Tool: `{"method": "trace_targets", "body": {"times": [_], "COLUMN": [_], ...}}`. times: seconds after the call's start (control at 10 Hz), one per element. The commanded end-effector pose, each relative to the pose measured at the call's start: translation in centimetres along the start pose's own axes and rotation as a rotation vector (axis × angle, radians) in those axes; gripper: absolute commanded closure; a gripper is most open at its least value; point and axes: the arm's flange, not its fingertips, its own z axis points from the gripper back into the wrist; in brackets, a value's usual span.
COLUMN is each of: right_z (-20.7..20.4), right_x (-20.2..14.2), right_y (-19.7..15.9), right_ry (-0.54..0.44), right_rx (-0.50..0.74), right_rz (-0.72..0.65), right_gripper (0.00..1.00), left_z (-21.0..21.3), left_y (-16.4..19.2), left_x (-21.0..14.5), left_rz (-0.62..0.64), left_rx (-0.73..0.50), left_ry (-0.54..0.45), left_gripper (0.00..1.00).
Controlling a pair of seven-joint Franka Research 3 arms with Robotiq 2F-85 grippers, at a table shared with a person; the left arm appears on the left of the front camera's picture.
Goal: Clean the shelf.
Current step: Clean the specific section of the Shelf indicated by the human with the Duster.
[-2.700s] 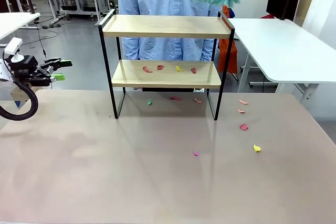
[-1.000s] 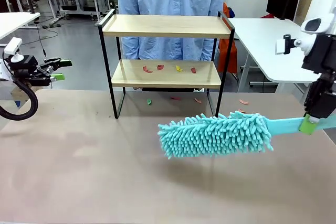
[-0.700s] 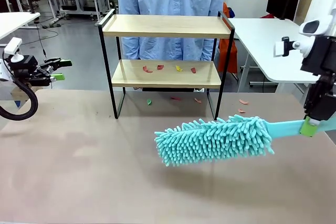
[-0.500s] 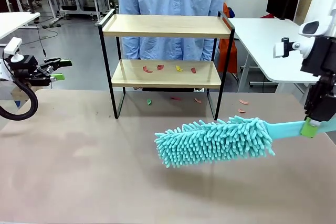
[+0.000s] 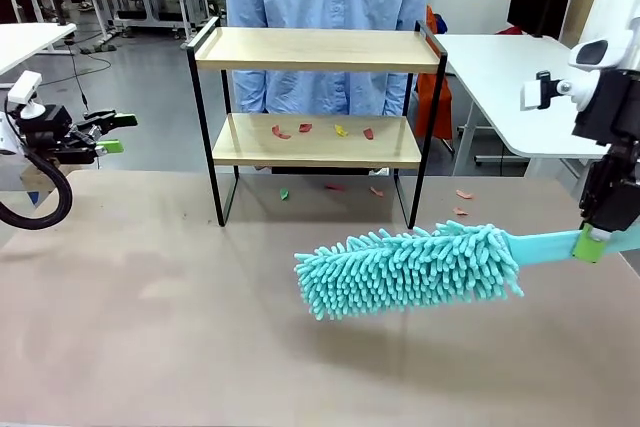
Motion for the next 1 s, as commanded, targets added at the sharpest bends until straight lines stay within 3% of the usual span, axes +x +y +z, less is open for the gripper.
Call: {"method": "trace_targets", "body": {"times": [0.0,0.9], "right_z": [0.28,0.28], "right_x": [-0.07,-0.07], "right_y": [-0.01,-0.01], "right_ry": [-0.008,-0.008], "right_rx": [0.009,0.009], "right_rz": [0.022,0.022], "right_gripper": [0.87,0.87], "left_z": [-0.01,-0.01], "left_y": [-0.05,-0.05], "left_x": [0.30,0.30], "left_rz": [-0.015,-0.015], "left_rx": [0.000,0.000], "left_ry": [-0.001,-0.001], "left_gripper": [0.00,0.00]}}
